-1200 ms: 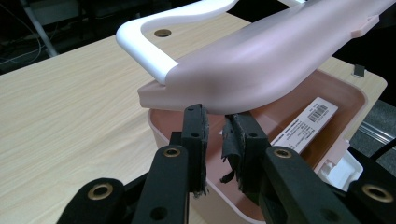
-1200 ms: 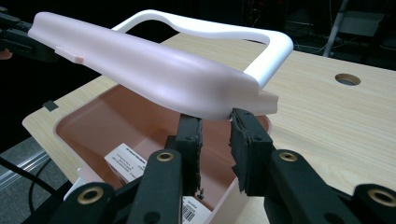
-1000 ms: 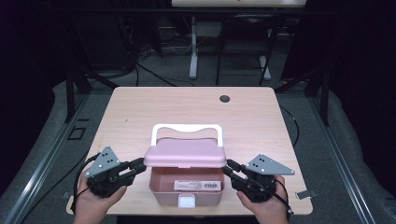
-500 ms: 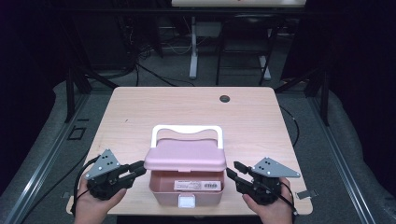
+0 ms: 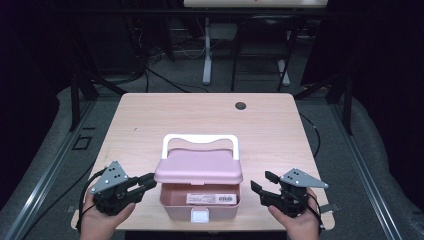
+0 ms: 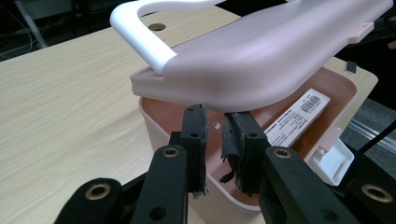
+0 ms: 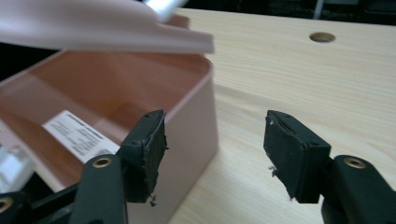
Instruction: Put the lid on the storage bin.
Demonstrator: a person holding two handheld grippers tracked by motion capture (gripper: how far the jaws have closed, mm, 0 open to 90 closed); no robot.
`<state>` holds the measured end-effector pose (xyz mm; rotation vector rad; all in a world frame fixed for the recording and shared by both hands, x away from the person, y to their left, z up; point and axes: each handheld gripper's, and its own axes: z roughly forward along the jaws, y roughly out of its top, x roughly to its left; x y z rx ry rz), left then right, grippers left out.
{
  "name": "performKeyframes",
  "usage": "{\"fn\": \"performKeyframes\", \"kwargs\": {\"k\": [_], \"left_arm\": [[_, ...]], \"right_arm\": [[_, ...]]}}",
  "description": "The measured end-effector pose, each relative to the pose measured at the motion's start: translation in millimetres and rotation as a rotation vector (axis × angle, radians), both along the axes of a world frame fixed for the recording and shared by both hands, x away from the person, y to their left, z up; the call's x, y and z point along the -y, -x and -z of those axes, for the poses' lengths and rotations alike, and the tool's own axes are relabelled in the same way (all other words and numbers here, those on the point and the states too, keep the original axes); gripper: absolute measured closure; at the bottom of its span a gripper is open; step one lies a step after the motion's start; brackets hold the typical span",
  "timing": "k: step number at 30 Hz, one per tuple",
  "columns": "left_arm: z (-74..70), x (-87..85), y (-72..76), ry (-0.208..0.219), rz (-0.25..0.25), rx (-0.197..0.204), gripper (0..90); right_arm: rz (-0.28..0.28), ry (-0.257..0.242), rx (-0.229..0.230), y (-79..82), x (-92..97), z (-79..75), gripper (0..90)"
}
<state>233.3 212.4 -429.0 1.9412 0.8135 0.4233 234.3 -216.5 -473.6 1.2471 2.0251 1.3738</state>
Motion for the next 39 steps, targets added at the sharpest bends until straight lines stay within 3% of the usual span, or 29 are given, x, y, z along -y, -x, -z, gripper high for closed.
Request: {"fn": "performKeyframes", "kwargs": {"k": [6,13,18,27,39], "left_arm": [[-0.6,-1.4,1.0,0.002,0.001,0.001,77.0],[0.4,-3.4,2.7,0.002,-0.003,0.001,76.8],[1.5,-4.1,3.7,0.0,-0.004,0.002,76.8],[8.2,-3.9,5.7,-0.009,-0.006,-0.005,76.8],[15.3,-5.0,7.8,0.0,-0.005,-0.01,77.0]], "right_arm": [[0.047,0.021,-0.016,-6.2,11.9,14.6,36.4],[0.07,-0.007,-0.034,-10.9,23.5,25.8,36.5],[0.055,-0.019,-0.046,-13.2,26.5,31.2,36.0],[0.059,0.002,-0.016,-13.6,29.4,37.0,34.7],[0.066,-0.006,-0.051,-14.2,29.1,46.3,33.5]]}}
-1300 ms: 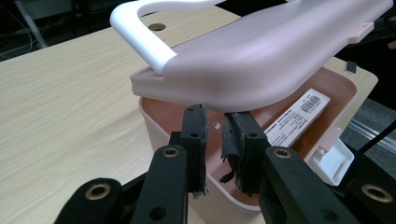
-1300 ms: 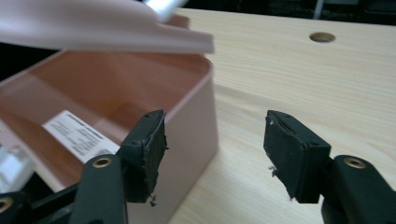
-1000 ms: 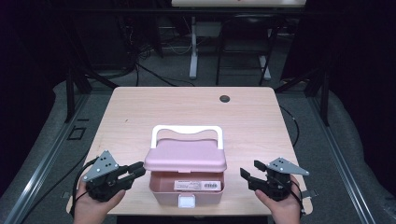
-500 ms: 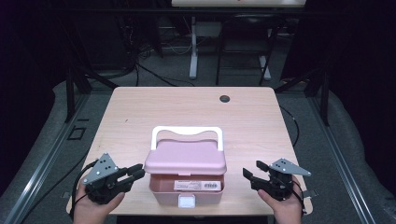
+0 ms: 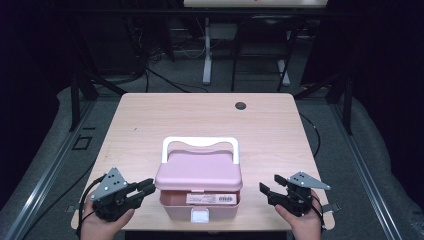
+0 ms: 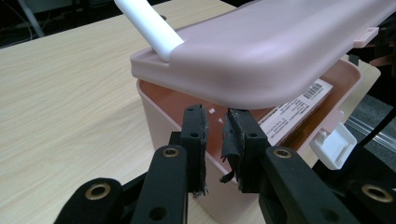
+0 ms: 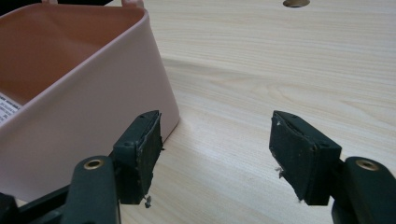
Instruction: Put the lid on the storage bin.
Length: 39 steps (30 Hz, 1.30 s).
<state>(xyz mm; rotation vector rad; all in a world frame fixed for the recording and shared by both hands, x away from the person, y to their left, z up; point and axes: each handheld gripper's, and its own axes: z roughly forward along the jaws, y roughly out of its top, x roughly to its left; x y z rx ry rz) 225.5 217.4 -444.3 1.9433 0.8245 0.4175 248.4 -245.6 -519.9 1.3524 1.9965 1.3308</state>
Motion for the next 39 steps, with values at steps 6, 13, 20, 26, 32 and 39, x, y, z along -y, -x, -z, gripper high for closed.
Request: {"fn": "performKeyframes", "kwargs": {"k": [6,13,20,26,32,39], "left_arm": [[4.8,0.2,2.0,0.009,-0.003,-0.005,77.1],[10.5,0.9,4.8,0.006,0.001,-0.01,77.4],[16.6,1.1,7.5,0.002,0.006,-0.019,77.6],[17.8,1.4,12.3,0.003,0.008,-0.015,77.8],[18.8,1.5,15.6,0.003,0.012,-0.011,78.3],[21.1,3.7,19.6,0.005,0.029,-0.016,78.8]], "right_arm": [[-0.004,0.034,0.002,0.2,-3.1,2.0,33.5],[-0.005,0.027,0.0,-0.1,-3.4,3.9,33.3],[0.002,0.021,-0.004,0.1,-2.5,5.9,33.3],[0.011,0.015,-0.003,0.6,-1.4,5.9,33.3],[0.017,0.008,-0.005,0.2,0.1,7.2,33.3],[0.016,0.006,-0.013,0.2,-0.6,8.1,33.3]]}}
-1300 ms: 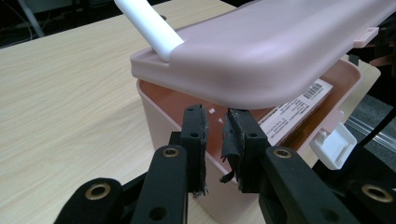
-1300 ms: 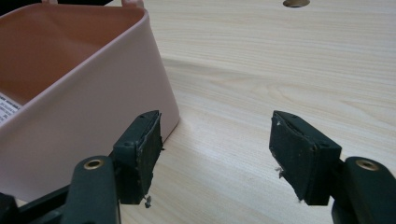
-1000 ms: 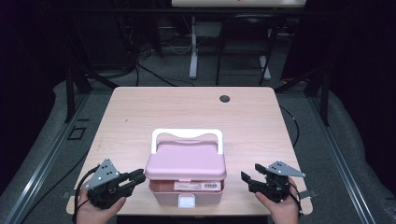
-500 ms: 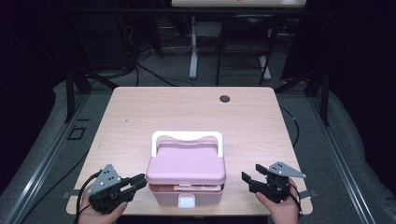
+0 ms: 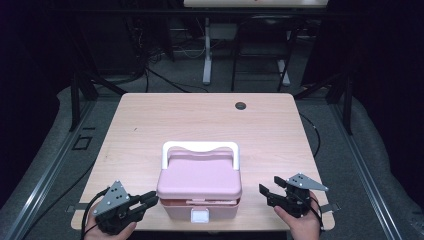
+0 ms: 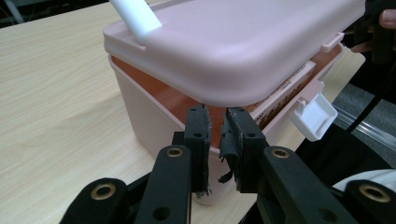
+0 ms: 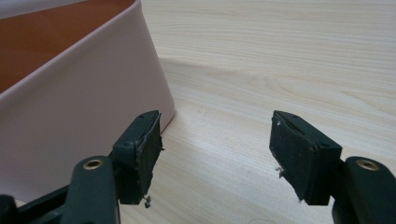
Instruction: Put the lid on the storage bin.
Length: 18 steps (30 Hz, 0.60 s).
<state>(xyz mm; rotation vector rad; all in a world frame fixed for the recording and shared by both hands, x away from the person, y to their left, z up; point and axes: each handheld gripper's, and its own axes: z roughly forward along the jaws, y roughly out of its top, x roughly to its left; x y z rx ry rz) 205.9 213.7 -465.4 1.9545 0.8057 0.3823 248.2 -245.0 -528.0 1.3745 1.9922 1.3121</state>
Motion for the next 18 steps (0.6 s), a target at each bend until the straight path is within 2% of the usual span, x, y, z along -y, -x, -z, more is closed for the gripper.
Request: {"fn": "performKeyframes", "kwargs": {"k": [18], "left_arm": [[8.8,3.8,3.8,-0.016,0.015,-0.019,79.4]], "right_arm": [[-0.003,0.001,-0.005,0.1,-0.4,1.4,33.4]]}}
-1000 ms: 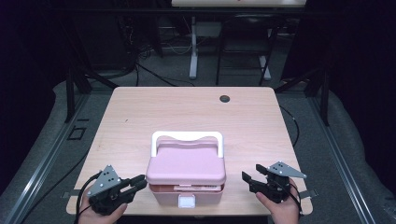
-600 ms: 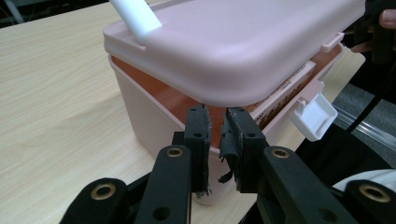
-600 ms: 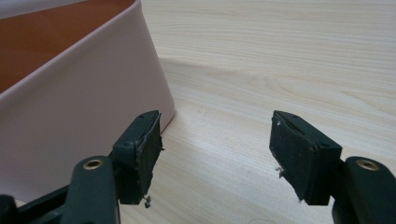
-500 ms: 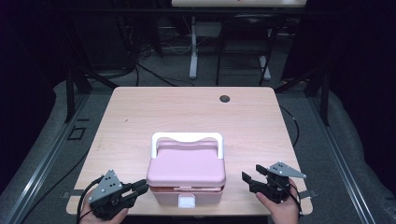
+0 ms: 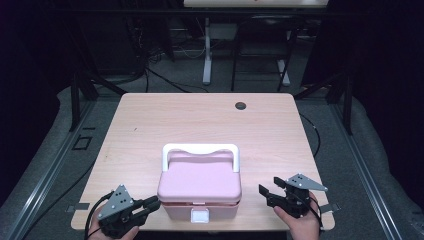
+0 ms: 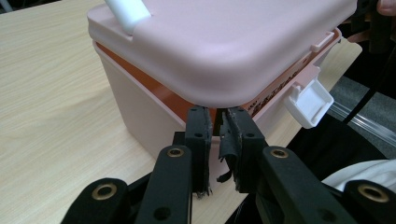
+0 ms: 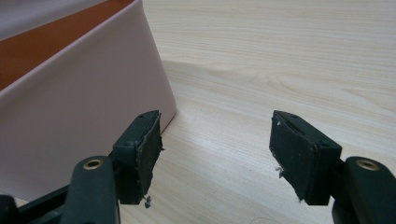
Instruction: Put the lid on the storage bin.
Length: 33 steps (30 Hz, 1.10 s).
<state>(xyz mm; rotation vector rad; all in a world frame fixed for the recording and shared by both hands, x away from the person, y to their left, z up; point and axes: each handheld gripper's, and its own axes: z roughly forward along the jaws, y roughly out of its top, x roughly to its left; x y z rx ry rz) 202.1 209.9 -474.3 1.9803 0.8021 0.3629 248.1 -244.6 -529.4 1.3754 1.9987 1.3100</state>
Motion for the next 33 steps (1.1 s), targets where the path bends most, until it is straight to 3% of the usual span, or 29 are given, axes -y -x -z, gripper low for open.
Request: {"fn": "performKeyframes", "kwargs": {"k": [14,26,33], "left_arm": [[5.9,-2.8,5.0,-0.006,-0.001,-0.015,79.0],[6.4,-7.6,4.9,0.017,-0.013,-0.012,78.2],[7.0,-10.9,2.1,0.041,-0.014,-0.03,71.3]], "right_arm": [[0.005,-0.003,-0.001,-0.2,0.9,0.2,33.4],[0.007,-0.005,-0.002,-0.2,1.3,0.2,33.4],[0.007,-0.002,-0.009,-0.5,1.1,1.4,33.6]]}}
